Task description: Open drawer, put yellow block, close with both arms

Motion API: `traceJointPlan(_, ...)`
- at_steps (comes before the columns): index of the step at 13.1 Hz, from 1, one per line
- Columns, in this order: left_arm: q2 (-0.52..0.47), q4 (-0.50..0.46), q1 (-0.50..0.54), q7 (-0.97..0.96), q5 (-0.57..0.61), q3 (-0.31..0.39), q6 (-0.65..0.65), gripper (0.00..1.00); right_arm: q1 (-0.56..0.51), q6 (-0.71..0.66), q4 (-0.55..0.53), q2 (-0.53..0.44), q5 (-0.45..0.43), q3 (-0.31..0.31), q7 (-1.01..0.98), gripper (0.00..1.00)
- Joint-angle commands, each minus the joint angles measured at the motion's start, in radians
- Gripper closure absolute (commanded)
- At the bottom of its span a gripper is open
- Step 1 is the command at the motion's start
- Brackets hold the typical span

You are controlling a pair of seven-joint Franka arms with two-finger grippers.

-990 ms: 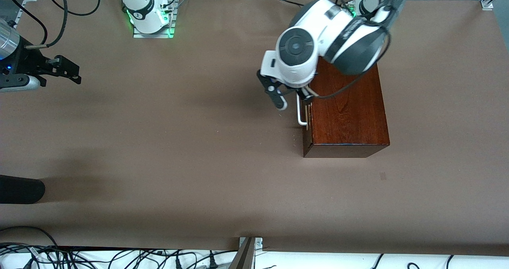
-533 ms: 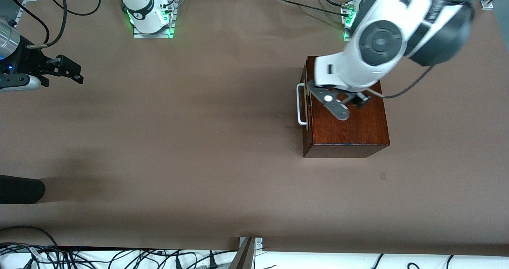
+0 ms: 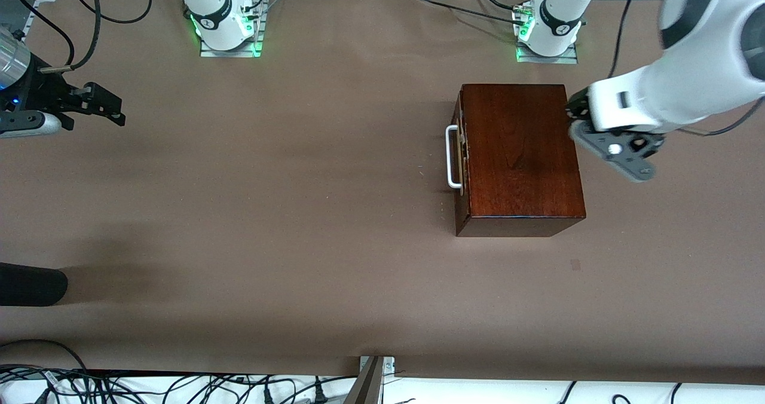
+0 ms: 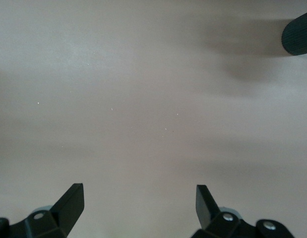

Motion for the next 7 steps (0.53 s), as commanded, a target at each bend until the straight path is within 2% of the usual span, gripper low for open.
traceJointPlan(1, -0.217, -0.316, 0.015, -0.142, -0.036, 0.076, 0.187, 0.00, -0.017, -0.021, 0.022, 0.004, 0.019, 0.014, 0.008, 0.00)
traceJointPlan(2, -0.263, -0.377, 0.020, -0.186, -0.031, 0.093, 0.233, 0.00, -0.017, -0.021, 0.022, 0.004, 0.019, 0.014, 0.008, 0.00)
traceJointPlan(3, -0.288, -0.396, 0.041, -0.217, -0.028, 0.098, 0.244, 0.00, -0.017, -0.021, 0.022, 0.006, 0.017, 0.014, 0.010, 0.00)
traceJointPlan(5, -0.302, -0.401, 0.081, -0.236, -0.025, 0.098, 0.235, 0.00, -0.017, -0.021, 0.022, 0.006, 0.017, 0.014, 0.010, 0.00)
traceJointPlan(7, -0.302, -0.416, 0.074, -0.419, -0.015, 0.096, 0.226, 0.00, -0.017, -0.021, 0.022, 0.004, 0.017, 0.014, 0.002, 0.00)
